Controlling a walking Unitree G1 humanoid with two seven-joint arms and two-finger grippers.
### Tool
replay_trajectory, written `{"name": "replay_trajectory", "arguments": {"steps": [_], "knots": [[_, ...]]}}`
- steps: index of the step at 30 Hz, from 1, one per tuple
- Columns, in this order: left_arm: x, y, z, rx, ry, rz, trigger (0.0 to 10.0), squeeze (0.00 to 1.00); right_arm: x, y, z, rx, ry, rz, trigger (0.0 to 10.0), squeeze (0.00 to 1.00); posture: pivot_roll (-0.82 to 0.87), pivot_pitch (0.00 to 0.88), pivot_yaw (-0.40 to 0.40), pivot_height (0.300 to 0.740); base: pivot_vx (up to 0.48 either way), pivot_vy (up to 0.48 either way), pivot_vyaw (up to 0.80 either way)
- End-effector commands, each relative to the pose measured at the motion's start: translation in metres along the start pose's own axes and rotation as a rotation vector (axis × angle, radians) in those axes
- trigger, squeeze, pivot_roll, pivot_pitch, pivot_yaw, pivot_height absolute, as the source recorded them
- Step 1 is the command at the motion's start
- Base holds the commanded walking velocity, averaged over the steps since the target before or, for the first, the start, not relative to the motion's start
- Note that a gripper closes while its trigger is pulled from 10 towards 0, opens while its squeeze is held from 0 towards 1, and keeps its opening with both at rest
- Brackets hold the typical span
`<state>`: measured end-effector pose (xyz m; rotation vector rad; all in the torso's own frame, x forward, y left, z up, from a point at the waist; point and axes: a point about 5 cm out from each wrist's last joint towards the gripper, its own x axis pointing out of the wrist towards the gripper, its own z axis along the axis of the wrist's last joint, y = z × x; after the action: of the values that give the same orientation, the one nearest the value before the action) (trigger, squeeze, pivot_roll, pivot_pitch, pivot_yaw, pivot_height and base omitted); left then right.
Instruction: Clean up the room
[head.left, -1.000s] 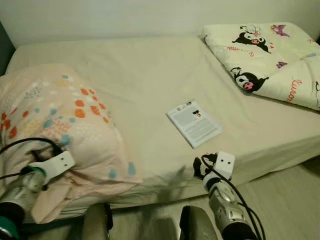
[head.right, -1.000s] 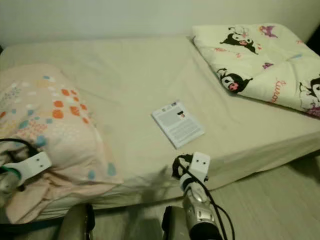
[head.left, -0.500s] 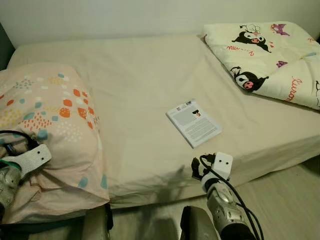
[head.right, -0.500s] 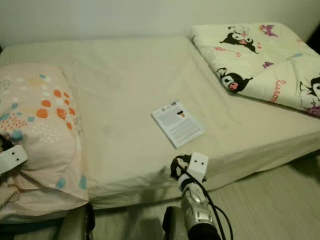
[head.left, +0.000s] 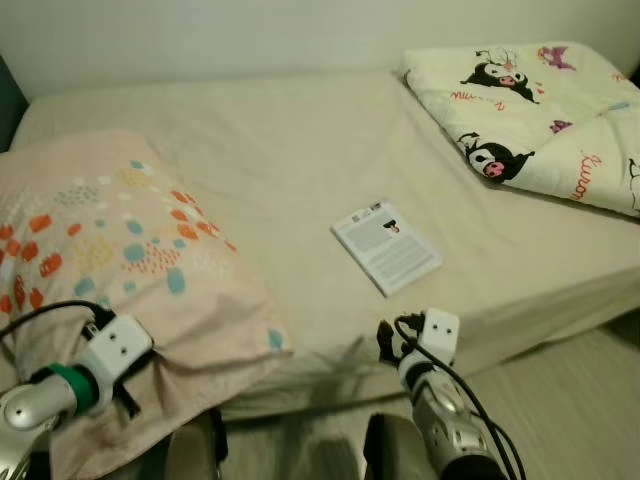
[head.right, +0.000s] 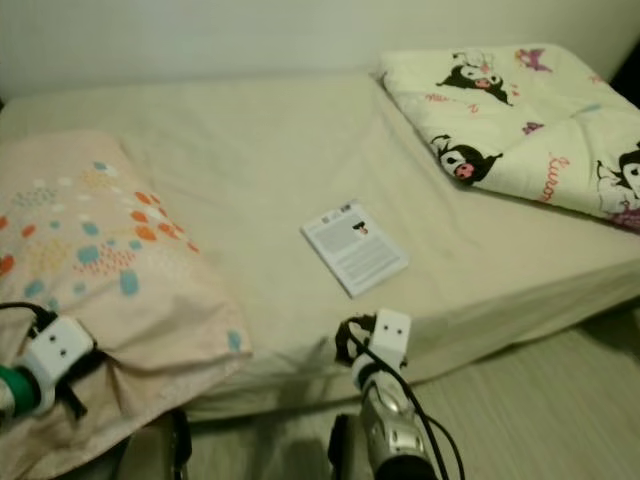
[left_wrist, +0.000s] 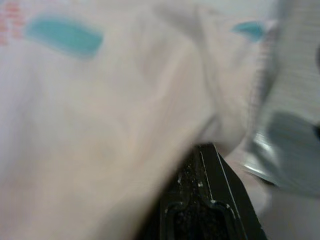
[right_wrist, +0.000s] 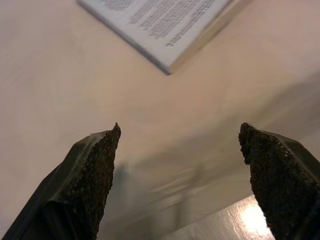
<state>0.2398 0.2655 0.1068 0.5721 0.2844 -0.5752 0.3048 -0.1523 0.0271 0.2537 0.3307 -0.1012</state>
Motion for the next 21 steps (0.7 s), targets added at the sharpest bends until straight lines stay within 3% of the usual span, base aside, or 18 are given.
{"name": "replay_trajectory", "arguments": {"steps": [1, 3, 4, 9, 12, 13, 15, 16, 17, 18, 19, 20, 21], "knots": [[-0.016, -0.007, 0.001, -0.024, -0.007, -0.119, 10.0, 0.0, -0.003, -0.003, -0.008, 0.002, 0.031, -0.003, 10.0, 0.0, 0.18, 0.03, -0.023, 0.57, 0.0, 0.0, 0.0], [-0.046, -0.005, 0.009, -0.082, 0.005, -0.263, 10.0, 0.0, -0.003, -0.003, -0.009, -0.001, 0.038, 0.006, 10.0, 0.0, 0.18, 0.025, -0.025, 0.57, 0.0, 0.0, 0.0], [-0.054, -0.003, 0.012, -0.098, 0.014, -0.305, 10.0, 0.0, -0.003, -0.004, -0.009, -0.001, 0.04, 0.008, 10.0, 0.0, 0.18, 0.025, -0.025, 0.57, 0.0, 0.0, 0.0], [-0.07, -0.002, 0.02, -0.125, 0.043, -0.386, 10.0, 0.0, -0.004, -0.004, -0.01, -0.001, 0.044, 0.01, 10.0, 0.0, 0.18, 0.013, -0.029, 0.57, 0.0, 0.0, 0.0], [-0.083, 0.007, 0.045, -0.172, 0.026, -0.452, 10.0, 0.0, -0.004, -0.004, -0.01, -0.002, 0.046, 0.015, 10.0, 0.0, 0.18, 0.013, -0.029, 0.57, 0.0, 0.0, 0.0], [-0.083, 0.012, 0.056, -0.193, -0.02, -0.452, 10.0, 0.0, -0.003, -0.004, -0.009, -0.001, 0.045, 0.016, 10.0, 0.0, 0.18, 0.005, -0.029, 0.57, 0.0, 0.0, 0.0], [-0.083, 0.012, 0.056, -0.193, -0.02, -0.452, 10.0, 0.0, -0.003, -0.004, -0.009, -0.001, 0.045, 0.016, 10.0, 0.0, 0.18, 0.005, -0.029, 0.57, 0.0, 0.0, 0.0], [-0.08, 0.02, 0.074, -0.207, -0.111, -0.429, 10.0, 0.0, -0.003, -0.005, -0.009, -0.001, 0.045, 0.014, 10.0, 0.0, 0.18, 0.005, -0.029, 0.57, 0.0, 0.0, 0.0], [-0.08, 0.02, 0.074, -0.207, -0.111, -0.429, 10.0, 0.0, -0.003, -0.005, -0.009, -0.001, 0.045, 0.014, 10.0, 0.0, 0.18, 0.005, -0.029, 0.57, 0.0, 0.0, 0.0], [-0.075, 0.022, 0.081, -0.201, -0.154, -0.402, 10.0, 0.0, -0.003, -0.006, -0.008, -0.001, 0.045, 0.01, 10.0, 0.0, 0.18, 0.003, -0.028, 0.57, 0.0, 0.0, 0.0], [-0.054, 0.021, 0.083, -0.161, -0.18, -0.34, 10.0, 0.0, -0.002, -0.008, -0.007, 0.0, 0.043, 0.001, 10.0, 0.0, 0.18, 0.002, -0.028, 0.57, 0.0, 0.0, 0.0], [-0.044, 0.019, 0.081, -0.139, -0.17, -0.318, 10.0, 0.0, -0.002, -0.008, -0.006, 0.001, 0.042, -0.003, 10.0, 0.0, 0.18, 0.002, -0.028, 0.57, 0.0, 0.0, 0.0], [-0.044, 0.019, 0.081, -0.139, -0.17, -0.318, 10.0, 0.0, -0.002, -0.008, -0.006, 0.001, 0.042, -0.003, 10.0, 0.0, 0.18, 0.002, -0.028, 0.57, 0.0, 0.0, 0.0]]}}
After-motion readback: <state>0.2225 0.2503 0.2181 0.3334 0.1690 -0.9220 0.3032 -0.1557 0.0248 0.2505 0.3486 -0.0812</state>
